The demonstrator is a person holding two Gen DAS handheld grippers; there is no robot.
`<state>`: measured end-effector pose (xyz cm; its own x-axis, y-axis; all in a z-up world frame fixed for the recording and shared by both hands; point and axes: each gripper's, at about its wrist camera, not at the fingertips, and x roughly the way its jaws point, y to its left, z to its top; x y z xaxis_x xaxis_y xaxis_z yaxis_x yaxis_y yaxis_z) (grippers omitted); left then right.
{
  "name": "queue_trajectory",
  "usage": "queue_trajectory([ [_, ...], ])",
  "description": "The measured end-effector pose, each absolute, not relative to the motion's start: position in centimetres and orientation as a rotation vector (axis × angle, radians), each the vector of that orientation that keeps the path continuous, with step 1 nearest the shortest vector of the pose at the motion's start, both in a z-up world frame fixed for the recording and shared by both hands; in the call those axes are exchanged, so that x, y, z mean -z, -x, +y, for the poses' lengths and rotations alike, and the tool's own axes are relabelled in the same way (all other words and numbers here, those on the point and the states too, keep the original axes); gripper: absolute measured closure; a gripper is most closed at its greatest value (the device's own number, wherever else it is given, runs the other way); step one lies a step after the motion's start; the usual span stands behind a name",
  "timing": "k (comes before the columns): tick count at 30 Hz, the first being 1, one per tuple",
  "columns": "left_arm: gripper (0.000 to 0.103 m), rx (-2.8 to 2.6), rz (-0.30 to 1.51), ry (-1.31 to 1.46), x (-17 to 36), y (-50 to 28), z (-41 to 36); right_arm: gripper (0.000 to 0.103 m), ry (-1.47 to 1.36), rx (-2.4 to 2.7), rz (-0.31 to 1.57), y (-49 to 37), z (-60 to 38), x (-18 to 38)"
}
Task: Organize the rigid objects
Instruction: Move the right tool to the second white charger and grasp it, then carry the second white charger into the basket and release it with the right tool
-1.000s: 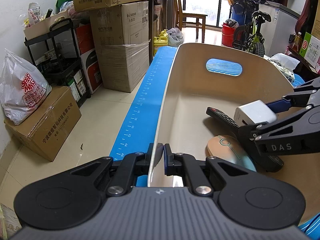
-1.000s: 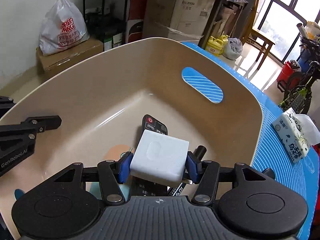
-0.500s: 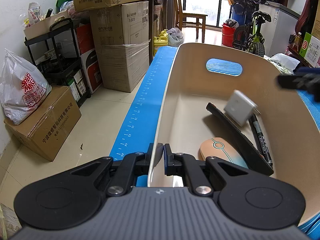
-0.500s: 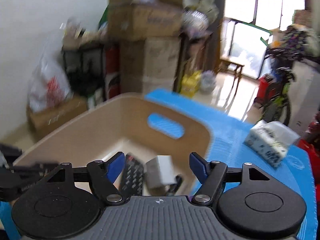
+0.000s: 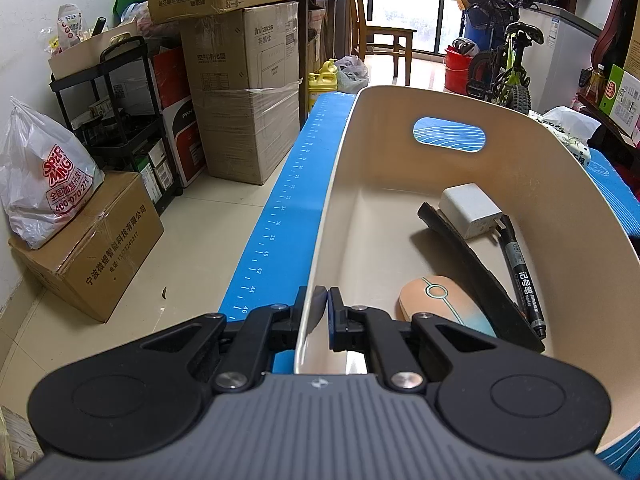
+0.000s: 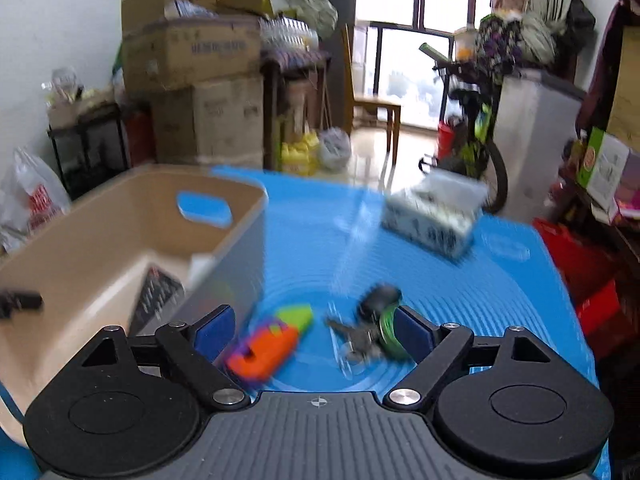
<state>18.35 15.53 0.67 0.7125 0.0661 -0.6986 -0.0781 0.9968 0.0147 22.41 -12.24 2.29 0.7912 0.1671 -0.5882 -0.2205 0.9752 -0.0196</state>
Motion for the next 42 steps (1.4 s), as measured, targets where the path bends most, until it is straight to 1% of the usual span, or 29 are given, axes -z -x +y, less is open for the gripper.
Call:
queue_trajectory([
  [5, 0.093, -0.080, 0.774, 0.016, -0.7, -18.3, 15.5, 0.016, 0.137, -0.247, 0.694, -21.4, -12.2, 0.9],
  [9, 0.093, -0.080, 0.773, 0.015, -0.7, -18.4, 15.6, 0.016, 0.158, -0.302, 0.721, -20.7, -11.4, 2.5],
  [19, 0.093, -0.081, 0.774, 0.014, -0.7, -18.3, 15.5, 0.016, 0.193, -0.370, 0.735, -20.7, -9.3, 4.8],
  [25, 0.093, -0.081, 0.774, 0.014, -0.7, -18.4, 15.5, 0.016, 0.165, -0.376, 0.758, -21.4, -9.5, 6.1],
  [28, 0.093, -0.081, 0.774, 0.015, -0.7, -18.4, 15.5, 0.020, 0.145, -0.369, 0.750, -21.3, -9.5, 6.6],
  [31, 0.093, -0.083, 0.774, 0.014, -0.7, -18.4, 15.5, 0.032, 0.122, -0.371, 0.743, -21.0, -9.4, 6.5],
  [32, 0.093, -0.083, 0.774, 0.014, -0.7, -18.3, 15.5, 0.042, 0.122, -0.376, 0.738, -20.8, -9.3, 6.4],
  [33, 0.093, -0.082, 0.774, 0.015, -0.7, -18.3, 15.5, 0.044, 0.122, -0.383, 0.733, -20.6, -9.0, 6.3],
  [42, 0.093, -0.081, 0.774, 0.014, -0.7, -18.4, 15.5, 0.045, 0.110, -0.315, 0.683, -19.6, -8.8, 6.2],
])
